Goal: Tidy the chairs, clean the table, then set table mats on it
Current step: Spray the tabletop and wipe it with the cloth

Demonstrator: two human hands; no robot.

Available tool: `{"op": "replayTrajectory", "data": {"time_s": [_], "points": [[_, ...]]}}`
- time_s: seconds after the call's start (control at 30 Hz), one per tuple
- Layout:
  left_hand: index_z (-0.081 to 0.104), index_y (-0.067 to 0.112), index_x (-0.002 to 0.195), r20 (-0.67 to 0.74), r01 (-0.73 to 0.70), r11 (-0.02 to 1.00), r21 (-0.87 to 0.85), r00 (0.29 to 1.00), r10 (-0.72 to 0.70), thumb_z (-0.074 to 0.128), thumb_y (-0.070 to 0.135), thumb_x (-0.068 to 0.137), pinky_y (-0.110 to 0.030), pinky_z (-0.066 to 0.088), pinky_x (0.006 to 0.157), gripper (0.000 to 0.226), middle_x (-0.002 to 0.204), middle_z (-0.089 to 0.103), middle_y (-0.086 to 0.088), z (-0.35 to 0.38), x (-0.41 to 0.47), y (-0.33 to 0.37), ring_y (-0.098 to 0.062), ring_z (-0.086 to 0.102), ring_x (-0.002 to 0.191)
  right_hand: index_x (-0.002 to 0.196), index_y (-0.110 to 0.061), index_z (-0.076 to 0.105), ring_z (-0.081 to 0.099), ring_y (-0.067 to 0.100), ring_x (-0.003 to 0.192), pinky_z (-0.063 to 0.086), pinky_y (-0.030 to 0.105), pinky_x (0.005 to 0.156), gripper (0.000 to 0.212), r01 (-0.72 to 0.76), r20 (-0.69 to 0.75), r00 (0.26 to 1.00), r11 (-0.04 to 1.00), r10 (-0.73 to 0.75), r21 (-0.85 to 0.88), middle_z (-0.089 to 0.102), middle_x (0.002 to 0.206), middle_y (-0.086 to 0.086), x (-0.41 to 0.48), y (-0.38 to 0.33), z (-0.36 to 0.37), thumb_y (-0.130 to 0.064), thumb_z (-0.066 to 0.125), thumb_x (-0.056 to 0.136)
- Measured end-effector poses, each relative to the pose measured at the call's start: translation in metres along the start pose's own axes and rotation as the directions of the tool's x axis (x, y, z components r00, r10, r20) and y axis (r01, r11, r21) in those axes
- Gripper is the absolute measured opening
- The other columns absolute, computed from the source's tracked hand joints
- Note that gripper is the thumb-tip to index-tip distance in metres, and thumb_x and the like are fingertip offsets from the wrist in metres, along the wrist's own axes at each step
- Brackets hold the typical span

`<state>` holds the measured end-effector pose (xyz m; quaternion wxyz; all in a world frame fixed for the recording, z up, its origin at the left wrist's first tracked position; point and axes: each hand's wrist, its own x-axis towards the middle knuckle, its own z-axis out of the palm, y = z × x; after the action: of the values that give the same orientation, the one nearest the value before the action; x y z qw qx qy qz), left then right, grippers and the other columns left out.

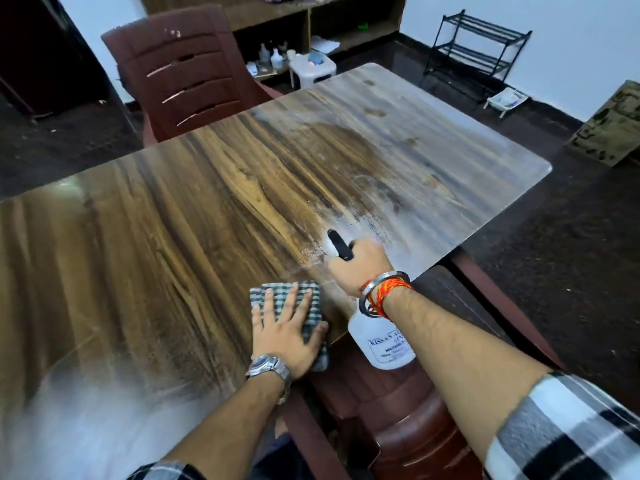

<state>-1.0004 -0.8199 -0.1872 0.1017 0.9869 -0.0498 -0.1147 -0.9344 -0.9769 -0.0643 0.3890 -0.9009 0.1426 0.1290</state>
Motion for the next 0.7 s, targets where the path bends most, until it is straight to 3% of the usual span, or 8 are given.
{"op": "replayTrajectory", "data": {"time_s": [0.13,0.2,0.27,0.3,0.37,0.43,0.57,0.7], "points": [[-0.001,0.049,0.149,-0.011,0.173,0.985,-0.004,0.985,-0.173,0.011,0.078,0.083,-0.05,-0.01,0.116,0.073,0.159,-0.006,0.019,-0.002,-0.038,-0.049,-0.028,-0.013,0.147,0.06,-0.013,0.042,0.046,0.021,0.052,0.031,0.025,0.046,0.025,-0.005,0.062,0.998,0.999,0.007,-0.034,0.049,0.064,0.005,-0.017,-0.017,0.02,-0.025,0.057,0.077],[-0.001,0.049,0.149,-0.013,0.253,0.968,-0.006,0.967,-0.253,0.01,0.079,0.081,-0.049,-0.009,0.117,0.074,0.159,-0.004,0.018,-0.003,-0.057,-0.074,-0.029,-0.011,0.147,0.066,-0.012,0.048,0.058,0.028,0.061,0.047,0.031,0.052,0.018,-0.002,0.128,0.992,1.0,0.003,-0.009,0.059,0.073,0.01,-0.029,-0.022,0.031,-0.028,0.054,0.069],[0.001,0.049,0.149,-0.014,0.338,0.941,-0.008,0.941,-0.338,0.006,0.081,0.078,-0.048,-0.01,0.116,0.077,0.16,-0.004,0.017,-0.003,-0.074,-0.097,-0.029,-0.01,0.147,0.076,-0.009,0.056,0.067,0.032,0.071,0.059,0.039,0.065,0.026,0.014,0.217,0.976,1.0,-0.009,-0.019,0.067,0.081,0.013,-0.043,-0.023,0.046,-0.033,0.053,0.064],[0.001,0.048,0.149,-0.017,0.38,0.925,-0.017,0.925,-0.38,0.003,0.082,0.077,-0.048,-0.01,0.116,0.08,0.159,-0.004,0.017,-0.003,-0.083,-0.109,-0.029,-0.01,0.147,0.078,-0.008,0.057,0.066,0.031,0.071,0.058,0.036,0.064,0.028,0.032,0.261,0.965,0.998,-0.018,-0.05,0.067,0.08,0.011,-0.052,-0.022,0.055,-0.033,0.053,0.065],[-0.001,0.048,0.149,-0.013,0.462,0.886,-0.044,0.886,-0.463,0.002,0.083,0.075,-0.049,-0.009,0.117,0.082,0.159,-0.008,0.017,-0.003,-0.102,-0.136,-0.029,-0.01,0.147,0.068,-0.009,0.052,0.057,0.028,0.066,0.042,0.025,0.049,0.024,0.102,0.319,0.947,0.983,-0.049,-0.152,0.058,0.072,0.009,-0.072,-0.021,0.073,-0.033,0.055,0.069],[-0.003,0.047,0.149,-0.014,0.544,0.836,-0.073,0.837,-0.546,0.005,0.083,0.077,-0.049,-0.007,0.117,0.081,0.158,-0.011,0.017,-0.004,-0.122,-0.161,-0.029,-0.01,0.147,0.062,-0.015,0.044,0.052,0.028,0.066,0.031,0.024,0.046,0.023,0.136,0.314,0.946,0.974,-0.073,-0.182,0.055,0.072,0.009,-0.091,-0.018,0.092,-0.031,0.058,0.071],[-0.003,0.044,0.15,-0.03,0.681,0.72,-0.132,0.724,-0.69,0.011,0.082,0.079,-0.05,-0.004,0.118,0.082,0.159,-0.01,0.016,-0.01,-0.162,-0.197,-0.029,-0.009,0.147,0.061,-0.019,0.041,0.053,0.029,0.066,0.031,0.026,0.046,0.022,0.14,0.333,0.938,0.982,-0.091,-0.125,0.056,0.072,0.004,-0.124,-0.019,0.12,-0.028,0.059,0.069],[-0.005,0.035,0.152,-0.012,0.725,0.666,-0.177,0.675,-0.738,0.003,0.089,0.071,-0.05,-0.006,0.117,0.098,0.16,-0.009,0.014,-0.015,-0.166,-0.201,-0.029,-0.008,0.147,0.061,-0.019,0.044,0.05,0.021,0.059,0.034,0.026,0.048,0.023,0.147,0.255,0.959,0.987,-0.125,-0.066,0.051,0.062,-0.005,-0.147,-0.023,0.121,-0.026,0.062,0.074]]}}
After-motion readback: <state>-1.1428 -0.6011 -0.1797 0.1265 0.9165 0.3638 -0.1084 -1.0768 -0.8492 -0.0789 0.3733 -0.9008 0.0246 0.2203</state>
